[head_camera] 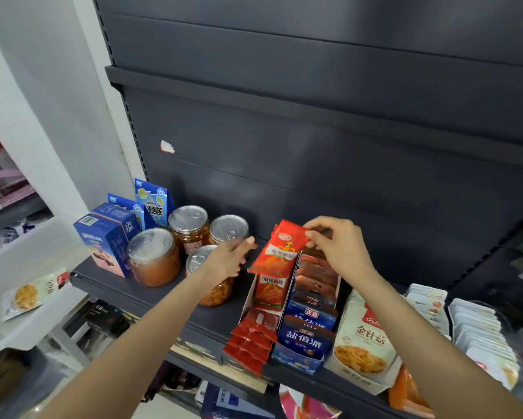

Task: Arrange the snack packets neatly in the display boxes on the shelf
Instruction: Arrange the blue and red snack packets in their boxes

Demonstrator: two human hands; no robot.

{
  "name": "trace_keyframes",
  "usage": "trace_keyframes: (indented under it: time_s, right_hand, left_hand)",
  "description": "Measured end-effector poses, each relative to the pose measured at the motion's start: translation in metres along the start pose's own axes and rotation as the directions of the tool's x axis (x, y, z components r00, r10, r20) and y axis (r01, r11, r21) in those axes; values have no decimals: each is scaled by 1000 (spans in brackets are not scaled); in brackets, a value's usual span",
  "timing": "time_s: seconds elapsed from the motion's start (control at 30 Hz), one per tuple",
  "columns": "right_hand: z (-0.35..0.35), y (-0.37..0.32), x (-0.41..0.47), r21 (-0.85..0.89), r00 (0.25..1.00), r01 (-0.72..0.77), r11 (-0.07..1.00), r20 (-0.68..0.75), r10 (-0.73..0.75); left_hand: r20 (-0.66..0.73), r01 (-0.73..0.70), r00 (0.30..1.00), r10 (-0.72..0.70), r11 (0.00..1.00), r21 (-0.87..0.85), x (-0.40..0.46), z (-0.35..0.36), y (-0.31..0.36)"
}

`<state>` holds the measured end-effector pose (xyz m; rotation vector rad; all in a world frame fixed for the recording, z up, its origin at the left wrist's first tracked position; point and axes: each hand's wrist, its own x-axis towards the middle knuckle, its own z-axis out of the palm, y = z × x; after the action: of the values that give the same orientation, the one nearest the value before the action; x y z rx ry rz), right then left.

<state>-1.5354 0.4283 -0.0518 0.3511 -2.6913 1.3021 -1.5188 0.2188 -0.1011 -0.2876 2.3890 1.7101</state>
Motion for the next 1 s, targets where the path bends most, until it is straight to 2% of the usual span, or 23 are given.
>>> trace_keyframes:
  time_s: [0.07,0.1,0.2,0.27,0.37,0.43,0.5,0.6,0.77,0.83,0.9,1.0]
  right_hand:
    - [-9,0,-1,171,998,-48,984,-31,55]
    - [-12,0,-2,241,997,-65,968,-31,75]
    - [-20,3,-8,372,996,-91,924,19,90]
    - [-25,6,-12,401,995,-97,911,62,78]
    - [-25,10,-17,465,991,-133,875,76,110]
    - [-21,9,-21,612,979,-200,765,95,180]
    - [-17,10,-25,682,966,-250,687,133,220]
    - [-13,12,-30,623,962,-269,735,144,230]
    - [-7,11,-30,625,969,-232,746,78,237]
    - [-6,10,-31,627,968,-233,743,74,241]
    - [-4,9,-31,631,972,-221,744,76,224]
    - [-2,6,-30,530,987,-155,834,59,146]
  left_hand:
    - [84,152,985,-149,988,-30,-5,-2,0]
    - [131,190,976,-175,976,-105,-6,-2,1]
    - [164,178,979,-122,903,-392,-6,-2,0]
    - [137,143,987,-85,855,-498,-6,-4,1]
    - [38,35,999,-19,864,-502,-10,-4,3]
    - [-23,-57,998,52,859,-508,-16,-4,6]
    - [-83,-144,989,120,882,-449,-20,-8,8]
    - [-136,-285,957,257,917,-279,-24,-13,9]
    - [-202,-439,891,406,884,-161,-33,-12,9]
    - [-206,-441,889,410,887,-138,-33,-14,8]
    - [-205,-387,914,350,904,-180,-29,-19,7]
    - [-153,-255,964,215,911,-325,-21,-25,5]
